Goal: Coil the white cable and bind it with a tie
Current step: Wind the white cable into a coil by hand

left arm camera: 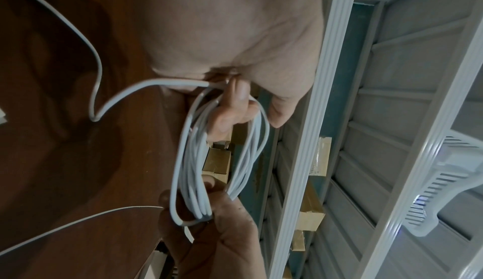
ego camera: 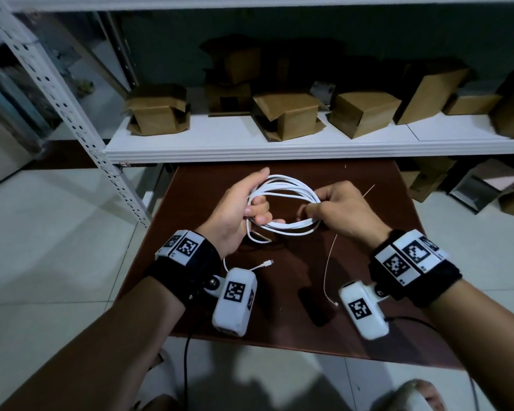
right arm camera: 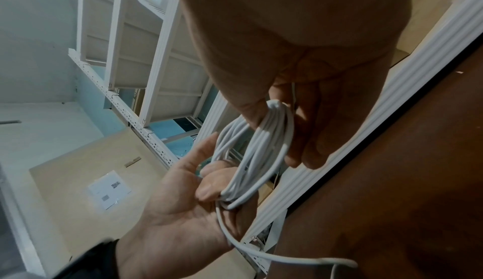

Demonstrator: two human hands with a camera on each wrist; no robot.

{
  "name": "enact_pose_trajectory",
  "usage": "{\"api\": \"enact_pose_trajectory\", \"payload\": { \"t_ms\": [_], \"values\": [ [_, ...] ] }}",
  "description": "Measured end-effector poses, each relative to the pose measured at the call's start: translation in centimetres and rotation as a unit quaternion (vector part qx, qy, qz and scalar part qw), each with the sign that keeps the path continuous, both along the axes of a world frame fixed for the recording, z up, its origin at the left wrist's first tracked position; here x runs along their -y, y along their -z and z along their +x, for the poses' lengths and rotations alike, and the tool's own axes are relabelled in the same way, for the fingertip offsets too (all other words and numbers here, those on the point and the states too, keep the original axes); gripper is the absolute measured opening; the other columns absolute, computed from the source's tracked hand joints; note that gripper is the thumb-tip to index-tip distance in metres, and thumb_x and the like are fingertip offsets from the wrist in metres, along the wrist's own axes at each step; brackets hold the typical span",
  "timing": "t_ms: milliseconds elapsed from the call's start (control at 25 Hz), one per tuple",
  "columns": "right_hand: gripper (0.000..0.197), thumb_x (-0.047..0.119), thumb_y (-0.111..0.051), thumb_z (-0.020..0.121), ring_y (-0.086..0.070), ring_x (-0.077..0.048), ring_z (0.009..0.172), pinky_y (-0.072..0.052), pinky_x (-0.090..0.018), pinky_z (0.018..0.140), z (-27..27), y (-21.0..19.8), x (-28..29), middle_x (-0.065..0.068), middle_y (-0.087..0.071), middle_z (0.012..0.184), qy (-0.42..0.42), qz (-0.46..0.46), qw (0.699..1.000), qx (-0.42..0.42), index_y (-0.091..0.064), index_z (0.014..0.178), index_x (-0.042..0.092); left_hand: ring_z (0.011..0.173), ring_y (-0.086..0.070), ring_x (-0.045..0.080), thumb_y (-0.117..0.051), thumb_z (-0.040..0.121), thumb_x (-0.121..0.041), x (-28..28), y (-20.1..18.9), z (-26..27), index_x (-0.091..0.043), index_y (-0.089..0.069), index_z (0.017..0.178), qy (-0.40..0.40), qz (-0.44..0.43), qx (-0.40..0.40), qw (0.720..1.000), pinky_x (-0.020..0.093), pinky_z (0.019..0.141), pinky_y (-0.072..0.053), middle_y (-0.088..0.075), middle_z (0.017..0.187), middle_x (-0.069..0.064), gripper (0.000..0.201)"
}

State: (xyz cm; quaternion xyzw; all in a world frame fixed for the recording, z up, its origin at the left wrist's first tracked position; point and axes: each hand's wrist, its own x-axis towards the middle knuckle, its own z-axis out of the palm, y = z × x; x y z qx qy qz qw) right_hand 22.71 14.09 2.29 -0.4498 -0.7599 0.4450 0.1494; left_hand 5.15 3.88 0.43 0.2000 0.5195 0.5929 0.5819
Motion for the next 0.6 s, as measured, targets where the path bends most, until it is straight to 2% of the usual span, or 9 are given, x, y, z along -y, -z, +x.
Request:
{"api": "enact_pose_trajectory", "payload": {
  "t_ms": [80, 160, 240, 320, 400, 520, 600],
  "values": [
    [0.011, 0.021, -0.072, 0.070, -0.068, -0.018, 0.067, -0.055, -0.037, 0.070, 0.2, -0.3, -0.4, -0.007, -0.077, 0.071, -0.022, 0.005, 1.000, 0.000, -0.083, 0.074, 0.020, 0.046, -0.033, 0.019, -0.071, 0.087, -0.055, 0.0, 0.1, 0.0, -0.023, -0.037, 0.055, -0.001, -0.007, -0.019, 1.000, 0.050, 0.096, -0.059, -0.020, 0.044, -0.004, 0.057],
    [0.016, 0.023, -0.070, 0.065, -0.068, -0.018, 0.067, -0.056, -0.038, 0.070, 0.5, -0.4, -1.0, -0.006, -0.077, 0.071, -0.029, -0.004, 1.000, 0.005, -0.083, 0.074, 0.022, 0.044, -0.037, 0.019, -0.072, 0.087, -0.049, -0.1, 0.1, 0.4, -0.023, -0.040, 0.053, -0.009, -0.015, -0.042, 0.999, 0.051, 0.102, -0.053, -0.022, 0.044, -0.003, 0.054],
    [0.019, 0.018, -0.067, 0.064, -0.069, -0.021, 0.069, -0.054, -0.038, 0.070, 0.8, -0.2, -1.1, -0.010, -0.078, 0.075, -0.032, -0.033, 0.999, 0.005, -0.083, 0.075, 0.017, 0.042, -0.038, 0.018, -0.070, 0.091, -0.038, -0.2, 0.2, 0.9, -0.022, -0.040, 0.052, -0.020, -0.028, -0.032, 0.999, 0.049, 0.095, -0.057, -0.023, 0.044, -0.003, 0.052],
    [0.023, -0.006, -0.057, 0.074, -0.071, -0.025, 0.073, -0.055, -0.031, 0.069, 0.8, -0.1, -0.5, -0.017, -0.079, 0.083, -0.048, -0.097, 0.993, -0.049, -0.077, 0.078, 0.005, 0.041, -0.035, 0.018, -0.067, 0.093, -0.032, -0.4, 0.3, 1.3, -0.021, -0.036, 0.053, -0.025, -0.033, -0.002, 0.999, 0.044, 0.080, -0.063, -0.022, 0.043, -0.002, 0.052],
    [0.034, -0.026, -0.042, 0.077, -0.073, -0.023, 0.070, -0.057, -0.025, 0.061, 0.5, -0.1, 0.3, -0.020, -0.075, 0.085, -0.041, -0.178, 0.973, -0.139, -0.068, 0.087, -0.007, 0.039, -0.032, 0.016, -0.064, 0.095, -0.031, -0.5, 0.4, 1.4, -0.021, -0.034, 0.052, -0.035, -0.035, 0.026, 0.998, 0.038, 0.070, -0.061, -0.020, 0.042, -0.003, 0.052],
    [0.042, -0.030, -0.030, 0.077, -0.073, -0.018, 0.063, -0.059, -0.023, 0.056, -0.2, 0.2, 1.0, -0.016, -0.070, 0.079, 0.008, -0.313, 0.917, -0.246, -0.062, 0.091, -0.006, 0.037, -0.025, 0.015, -0.063, 0.095, -0.033, -0.5, 0.5, 2.0, -0.022, -0.030, 0.055, -0.067, -0.038, 0.056, 0.995, 0.030, 0.061, -0.053, -0.018, 0.043, -0.005, 0.054],
    [0.041, -0.026, -0.027, 0.078, -0.066, -0.014, 0.056, -0.052, -0.020, 0.049, -0.2, -0.1, 1.1, -0.012, -0.064, 0.076, 0.018, -0.382, 0.880, -0.283, -0.058, 0.088, -0.001, 0.035, -0.021, 0.013, -0.063, 0.096, -0.033, -0.5, 0.2, 2.4, -0.022, -0.028, 0.056, -0.078, -0.028, 0.095, 0.992, 0.028, 0.053, -0.045, -0.016, 0.043, -0.005, 0.055]
  ]
}}
